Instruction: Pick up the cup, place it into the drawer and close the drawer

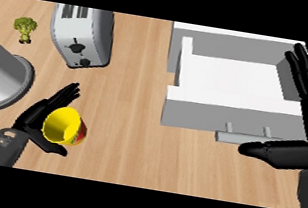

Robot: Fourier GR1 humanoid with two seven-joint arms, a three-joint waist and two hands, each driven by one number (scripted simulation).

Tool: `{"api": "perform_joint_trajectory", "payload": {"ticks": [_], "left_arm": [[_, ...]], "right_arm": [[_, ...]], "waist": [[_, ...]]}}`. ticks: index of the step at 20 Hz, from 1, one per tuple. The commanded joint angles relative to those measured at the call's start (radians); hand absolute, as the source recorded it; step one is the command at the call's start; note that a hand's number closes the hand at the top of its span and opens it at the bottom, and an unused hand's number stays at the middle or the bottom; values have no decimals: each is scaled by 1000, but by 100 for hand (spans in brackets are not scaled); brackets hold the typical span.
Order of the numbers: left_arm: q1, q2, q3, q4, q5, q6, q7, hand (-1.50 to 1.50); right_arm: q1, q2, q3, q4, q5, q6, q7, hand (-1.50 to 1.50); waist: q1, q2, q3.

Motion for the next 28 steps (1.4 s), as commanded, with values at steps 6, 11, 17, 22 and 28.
{"api": "perform_joint_trajectory", "payload": {"ticks": [6, 11, 17, 22, 28], "left_arm": [[-33, -58, -24, 73, -16, -82, -174, -150], [-37, -89, -45, 79, -19, -118, -185, -150], [-54, -121, -46, 60, 24, -251, -178, 150], [-31, -92, -36, -20, 2, 21, -321, 150], [-23, -135, 177, -14, 159, 362, -261, 150]], "right_arm": [[8, 13, 12, 15, 28, -9, -24, -150], [-13, -22, -17, 47, 14, 14, -22, -150], [24, -14, -14, 15, 3, 17, -16, -150], [29, -16, -2, -21, 14, 5, 29, -150], [29, -25, -43, 12, -12, 18, -14, -150]], "waist": [[-4, 3, -2], [1, 2, -1], [-8, 0, -2], [3, -5, -2], [22, -3, -1]]}}
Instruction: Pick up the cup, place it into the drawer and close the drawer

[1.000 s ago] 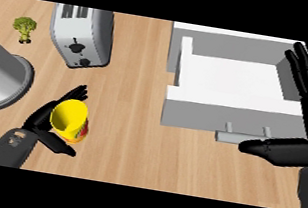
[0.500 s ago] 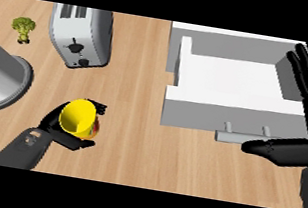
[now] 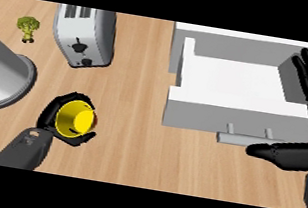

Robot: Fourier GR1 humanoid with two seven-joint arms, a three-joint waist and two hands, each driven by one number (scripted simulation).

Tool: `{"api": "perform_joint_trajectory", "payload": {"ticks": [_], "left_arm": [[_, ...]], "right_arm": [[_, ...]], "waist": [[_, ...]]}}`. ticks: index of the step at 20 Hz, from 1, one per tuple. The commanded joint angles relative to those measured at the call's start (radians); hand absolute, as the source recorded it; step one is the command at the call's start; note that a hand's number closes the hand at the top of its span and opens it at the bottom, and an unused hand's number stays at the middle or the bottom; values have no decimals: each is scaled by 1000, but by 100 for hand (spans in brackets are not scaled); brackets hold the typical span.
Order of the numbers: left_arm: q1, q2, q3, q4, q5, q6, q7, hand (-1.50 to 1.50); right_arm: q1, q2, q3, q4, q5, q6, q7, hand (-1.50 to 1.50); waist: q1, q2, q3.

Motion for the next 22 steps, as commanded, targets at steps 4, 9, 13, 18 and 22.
{"api": "perform_joint_trajectory", "payload": {"ticks": [4, 9, 13, 18, 22], "left_arm": [[-26, -73, 254, -14, 212, 234, -103, 150], [-108, -61, 220, -32, 203, 81, -85, 150], [-179, -90, 146, -146, 171, 95, 46, 150], [-241, -170, 86, -334, 169, 178, 214, 150], [-330, -203, 47, -445, 174, 207, 397, 150]], "right_arm": [[-13, -4, -5, 0, 5, -8, 13, -150], [43, -45, -40, -45, -52, 49, 28, -150], [-25, -37, -39, 56, -4, 24, -11, -150], [-41, -18, -26, 17, 6, -15, 43, -150], [30, -19, -46, 14, 1, 12, -29, -150]], "waist": [[9, -1, 0], [-3, -7, 3], [23, -12, 5], [39, -21, 6], [32, -22, 7]]}}
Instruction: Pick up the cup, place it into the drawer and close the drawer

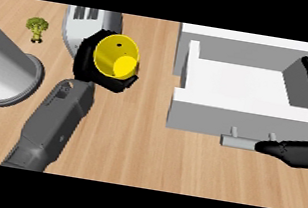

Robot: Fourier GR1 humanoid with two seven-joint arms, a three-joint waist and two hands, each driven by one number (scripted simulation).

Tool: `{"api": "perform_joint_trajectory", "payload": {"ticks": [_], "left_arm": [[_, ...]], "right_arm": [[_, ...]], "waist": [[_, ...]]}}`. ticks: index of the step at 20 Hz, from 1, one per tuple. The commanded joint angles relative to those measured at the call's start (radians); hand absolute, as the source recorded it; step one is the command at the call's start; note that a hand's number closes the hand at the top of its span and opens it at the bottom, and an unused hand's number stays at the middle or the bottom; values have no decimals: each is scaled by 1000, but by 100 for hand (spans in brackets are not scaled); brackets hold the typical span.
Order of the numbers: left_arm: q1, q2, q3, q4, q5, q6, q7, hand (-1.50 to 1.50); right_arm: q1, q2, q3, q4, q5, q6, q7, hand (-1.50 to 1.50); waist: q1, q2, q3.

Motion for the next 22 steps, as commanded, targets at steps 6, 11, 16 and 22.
{"api": "perform_joint_trajectory", "payload": {"ticks": [6, 11, 16, 22], "left_arm": [[-155, -47, -135, -273, 28, 158, 388, 150], [-419, -48, -130, -79, 16, 294, 456, 150], [-537, -48, -206, 98, 81, 395, 550, 150], [-627, -48, -294, 294, 121, 448, 555, 150]], "right_arm": [[26, 4, 5, -19, 16, -2, 2, -150], [1, -17, -23, 17, -5, 19, -16, -150], [-2, 9, 24, -54, 23, -5, 11, -150], [-22, 17, 18, 26, 19, 8, -40, -150]], "waist": [[-3, 0, 0], [-28, 9, 0], [-56, 14, 0], [-82, 25, 1]]}}
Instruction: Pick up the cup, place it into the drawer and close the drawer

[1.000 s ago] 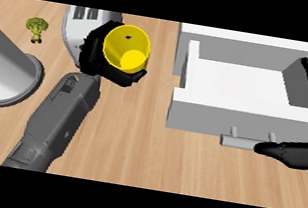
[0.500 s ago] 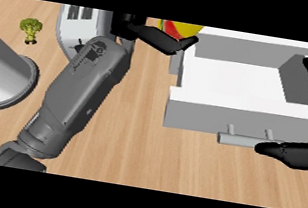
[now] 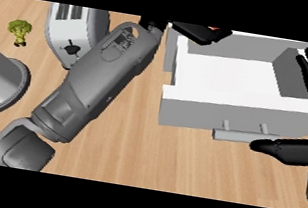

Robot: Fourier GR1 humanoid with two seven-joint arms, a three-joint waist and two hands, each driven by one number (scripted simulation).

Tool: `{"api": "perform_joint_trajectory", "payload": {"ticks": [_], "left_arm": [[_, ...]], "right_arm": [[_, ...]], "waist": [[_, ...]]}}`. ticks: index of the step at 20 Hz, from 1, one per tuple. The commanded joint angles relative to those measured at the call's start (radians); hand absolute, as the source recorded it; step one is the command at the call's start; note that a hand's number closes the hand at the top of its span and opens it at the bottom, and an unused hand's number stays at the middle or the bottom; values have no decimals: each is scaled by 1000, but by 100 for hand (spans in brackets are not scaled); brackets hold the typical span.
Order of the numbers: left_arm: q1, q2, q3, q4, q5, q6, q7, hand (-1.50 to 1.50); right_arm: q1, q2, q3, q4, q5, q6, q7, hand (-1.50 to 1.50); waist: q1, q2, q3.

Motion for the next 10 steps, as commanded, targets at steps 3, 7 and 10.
{"api": "perform_joint_trajectory", "payload": {"ticks": [3, 7, 10], "left_arm": [[-67, 0, -119, 165, 55, 30, 41, 150], [-38, 0, -192, 219, 60, -42, 68, 150], [-68, 0, -217, 230, 82, -58, 100, 150]], "right_arm": [[-80, 0, 21, 35, 1, 1, 24, -150], [-82, 0, 26, 28, -23, 27, 12, -150], [-75, 3, 49, 5, -19, 35, 25, -150]], "waist": [[-54, 12, 1], [-99, 23, 1], [-119, 23, 1]]}}
